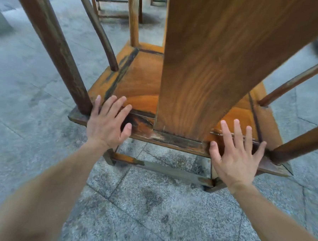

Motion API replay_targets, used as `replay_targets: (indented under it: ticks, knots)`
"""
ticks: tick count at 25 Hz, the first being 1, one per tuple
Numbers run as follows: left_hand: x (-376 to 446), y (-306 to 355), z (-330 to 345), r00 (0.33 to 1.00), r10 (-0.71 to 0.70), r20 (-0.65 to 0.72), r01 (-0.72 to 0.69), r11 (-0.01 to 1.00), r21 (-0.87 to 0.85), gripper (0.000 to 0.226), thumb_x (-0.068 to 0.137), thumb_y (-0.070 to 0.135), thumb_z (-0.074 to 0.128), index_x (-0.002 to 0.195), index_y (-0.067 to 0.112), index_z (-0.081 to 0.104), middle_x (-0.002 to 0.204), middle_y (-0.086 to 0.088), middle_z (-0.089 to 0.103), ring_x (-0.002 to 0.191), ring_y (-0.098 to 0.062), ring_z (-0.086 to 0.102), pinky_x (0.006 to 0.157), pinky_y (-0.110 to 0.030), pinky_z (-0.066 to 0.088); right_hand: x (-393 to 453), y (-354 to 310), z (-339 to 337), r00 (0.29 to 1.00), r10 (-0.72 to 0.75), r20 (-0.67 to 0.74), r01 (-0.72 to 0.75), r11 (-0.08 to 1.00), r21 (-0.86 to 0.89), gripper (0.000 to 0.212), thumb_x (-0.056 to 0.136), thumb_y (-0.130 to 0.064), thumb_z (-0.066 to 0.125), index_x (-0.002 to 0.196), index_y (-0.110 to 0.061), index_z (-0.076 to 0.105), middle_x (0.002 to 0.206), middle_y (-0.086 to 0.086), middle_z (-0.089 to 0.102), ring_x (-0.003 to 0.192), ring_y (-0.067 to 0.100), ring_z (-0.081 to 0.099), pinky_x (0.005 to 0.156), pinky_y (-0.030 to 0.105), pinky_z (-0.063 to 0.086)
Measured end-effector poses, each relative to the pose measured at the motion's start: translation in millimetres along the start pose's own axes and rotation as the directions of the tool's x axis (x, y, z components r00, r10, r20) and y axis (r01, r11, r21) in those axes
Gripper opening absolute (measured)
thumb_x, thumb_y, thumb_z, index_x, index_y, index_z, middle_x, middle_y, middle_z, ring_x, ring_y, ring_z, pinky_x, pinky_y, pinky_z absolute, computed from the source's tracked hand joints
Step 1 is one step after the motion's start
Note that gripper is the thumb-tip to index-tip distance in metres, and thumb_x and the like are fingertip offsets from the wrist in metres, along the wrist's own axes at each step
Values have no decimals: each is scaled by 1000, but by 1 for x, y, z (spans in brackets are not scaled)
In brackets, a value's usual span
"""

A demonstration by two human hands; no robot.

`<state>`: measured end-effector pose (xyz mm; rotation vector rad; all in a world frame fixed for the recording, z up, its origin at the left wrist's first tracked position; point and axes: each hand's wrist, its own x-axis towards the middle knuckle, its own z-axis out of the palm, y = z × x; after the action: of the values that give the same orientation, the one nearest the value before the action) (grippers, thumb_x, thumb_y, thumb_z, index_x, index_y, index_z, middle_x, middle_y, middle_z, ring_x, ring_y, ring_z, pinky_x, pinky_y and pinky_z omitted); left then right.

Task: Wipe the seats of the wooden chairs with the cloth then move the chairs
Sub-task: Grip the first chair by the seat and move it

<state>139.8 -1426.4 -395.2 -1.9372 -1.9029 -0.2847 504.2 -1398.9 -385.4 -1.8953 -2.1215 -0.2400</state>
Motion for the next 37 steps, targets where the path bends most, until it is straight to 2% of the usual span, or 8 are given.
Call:
replay_targets:
  ticks: [8,20,23,26,28,30,33,37]
  knots:
    - [2,-13,13,976,125,-179,-131,991,-26,57,95,44,31,130,14,64,142,-9,58,133,-36,51,117,-66,20,-2,-8,-2,997,66,-26,-67,997,-40,63,93,-65,21,153,-45,20,164,-5,25,154,26,12,114,73,9]
    - [77,-91,45,990,124,-67,-129,989,-77,58,91,45,25,138,23,51,148,-7,47,145,-29,29,118,-46,-15,27,-92,21,982,169,-86,-174,983,-55,67,92,-68,10,154,-46,13,166,-4,16,155,27,-1,114,73,-2]
    - [76,-88,50,986,145,-79,-150,987,-62,57,92,45,26,141,25,47,151,-6,42,147,-30,26,120,-55,-6,24,-92,23,979,183,-91,-190,979,-74,67,92,-68,10,155,-44,14,166,-4,17,155,27,0,115,72,-1]
    - [73,-86,47,999,45,-21,-45,999,-18,61,95,51,17,149,31,36,160,-6,30,151,-32,16,121,-60,-3,28,-92,22,984,176,-37,-179,980,-90,69,91,-72,5,155,-45,6,168,-4,8,154,28,-5,116,70,-4]
    - [71,-78,31,992,-57,114,47,995,91,66,96,61,-1,156,37,14,168,-4,9,153,-34,0,119,-60,-10,35,-94,14,975,183,122,-174,981,-83,73,88,-78,0,154,-46,-9,167,-3,-11,152,29,-18,115,69,-10]
    - [59,-64,-1,966,-130,224,134,991,-4,70,94,68,-7,157,39,3,168,-2,-4,153,-34,-8,119,-58,-11,21,-100,-11,957,208,204,-205,978,-34,77,87,-80,0,153,-44,-16,166,-2,-20,150,29,-25,115,67,-13]
    - [44,-64,-87,965,-91,247,135,976,-170,70,94,69,-2,157,41,5,169,1,-4,154,-30,-10,122,-56,-8,3,-124,-89,975,145,171,-155,987,49,72,93,-75,7,156,-42,-7,168,-5,-9,152,26,-18,117,64,-13]
    - [27,-89,-222,958,-19,285,77,978,-194,69,94,71,-3,156,44,2,168,5,-4,154,-25,-12,123,-56,-4,-15,-154,-227,982,32,185,-33,999,2,71,95,-72,10,157,-39,2,168,-6,-2,153,24,-14,120,61,-9]
